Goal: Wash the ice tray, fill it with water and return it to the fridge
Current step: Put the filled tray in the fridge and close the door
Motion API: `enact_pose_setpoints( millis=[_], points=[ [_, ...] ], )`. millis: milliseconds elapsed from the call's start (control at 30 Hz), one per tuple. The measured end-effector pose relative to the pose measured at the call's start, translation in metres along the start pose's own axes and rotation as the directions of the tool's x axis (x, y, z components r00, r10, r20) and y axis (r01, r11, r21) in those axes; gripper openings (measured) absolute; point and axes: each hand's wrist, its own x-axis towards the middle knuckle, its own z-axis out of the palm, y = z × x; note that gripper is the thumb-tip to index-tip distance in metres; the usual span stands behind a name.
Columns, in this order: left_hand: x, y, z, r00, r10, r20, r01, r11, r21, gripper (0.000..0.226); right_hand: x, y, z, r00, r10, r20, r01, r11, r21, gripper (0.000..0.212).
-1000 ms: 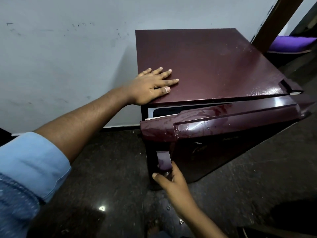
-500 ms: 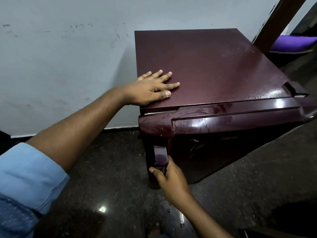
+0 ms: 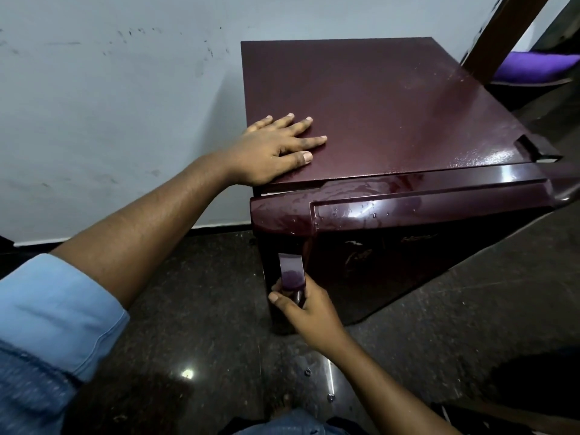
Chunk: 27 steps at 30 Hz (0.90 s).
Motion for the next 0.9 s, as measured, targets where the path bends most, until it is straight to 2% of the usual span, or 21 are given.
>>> enact_pose_setpoints(
  millis=[233, 300, 400, 500, 800, 900],
  points=[
    [-0.001, 0.002, 0.003, 0.999, -0.018, -0.034, 0.017, 1.000, -0.026, 0.049, 0.020, 0.029, 0.017, 0.998, 0.050, 0.022, -0.054, 0.962, 0.267, 0.040],
    [-0.002, 0.003, 0.004, 0.999, -0.021, -0.048, 0.019, 0.999, -0.035, 0.048, 0.023, 0.033, 0.019, 0.998, 0.057, 0.009, -0.057, 0.948, 0.312, 0.053],
    [-0.004, 0.004, 0.005, 0.997, -0.026, -0.066, 0.024, 0.999, -0.021, 0.049, 0.023, 0.036, 0.020, 0.999, 0.038, -0.004, -0.035, 0.949, 0.312, 0.072],
    [-0.004, 0.006, 0.005, 0.998, -0.016, -0.060, 0.015, 1.000, -0.016, 0.049, 0.022, 0.036, 0.021, 0.999, 0.024, -0.024, -0.015, 0.948, 0.316, 0.082],
    [-0.003, 0.002, 0.007, 0.997, -0.017, -0.074, 0.015, 1.000, -0.022, 0.049, 0.026, 0.041, 0.021, 0.999, -0.027, -0.025, 0.033, 0.956, 0.290, 0.089],
    [-0.003, 0.003, 0.007, 0.997, -0.015, -0.076, 0.013, 1.000, -0.029, 0.053, 0.024, 0.038, 0.019, 0.998, -0.051, -0.047, 0.061, 0.973, 0.221, 0.088]
  ],
)
